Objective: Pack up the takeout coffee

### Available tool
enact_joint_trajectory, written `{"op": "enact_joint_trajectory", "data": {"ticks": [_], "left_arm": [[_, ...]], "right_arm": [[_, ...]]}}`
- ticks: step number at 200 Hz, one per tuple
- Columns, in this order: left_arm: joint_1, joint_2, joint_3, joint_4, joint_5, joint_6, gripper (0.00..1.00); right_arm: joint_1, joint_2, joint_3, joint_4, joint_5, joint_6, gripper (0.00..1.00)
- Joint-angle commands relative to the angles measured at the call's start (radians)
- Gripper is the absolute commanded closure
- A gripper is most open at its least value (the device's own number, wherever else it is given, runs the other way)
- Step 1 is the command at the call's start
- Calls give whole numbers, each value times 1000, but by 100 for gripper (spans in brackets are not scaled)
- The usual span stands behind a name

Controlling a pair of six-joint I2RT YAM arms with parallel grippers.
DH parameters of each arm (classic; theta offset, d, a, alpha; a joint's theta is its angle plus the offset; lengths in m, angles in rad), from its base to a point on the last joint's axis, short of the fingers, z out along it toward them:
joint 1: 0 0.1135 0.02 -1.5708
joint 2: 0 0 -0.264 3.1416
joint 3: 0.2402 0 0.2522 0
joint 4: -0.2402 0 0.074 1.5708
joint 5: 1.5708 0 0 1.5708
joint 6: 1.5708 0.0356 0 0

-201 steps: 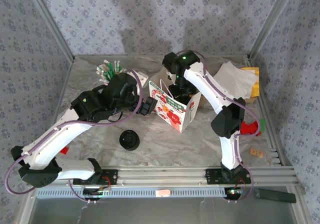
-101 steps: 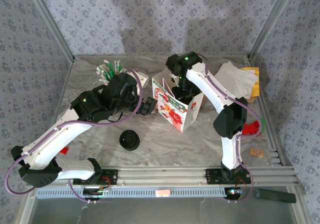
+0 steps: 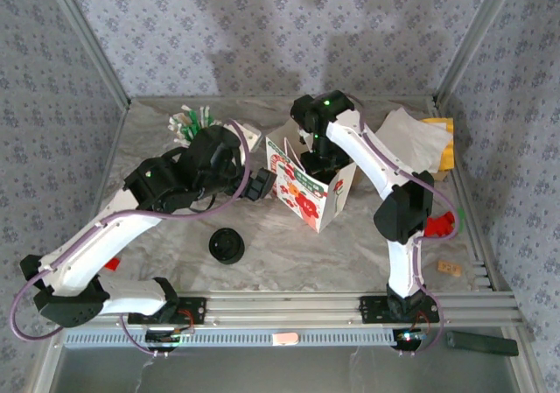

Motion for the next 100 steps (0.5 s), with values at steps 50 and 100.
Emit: {"op": "enact_joint_trajectory", "data": {"ticks": [50,100], "left_arm": [[9,14,58,-6,27,12,0],[8,9,55,-9,24,11,0]], "right_arm": [[-5,-48,-24,-192,-8,-15,45],[-7,-47,-22,-192,-5,-13,45]]}}
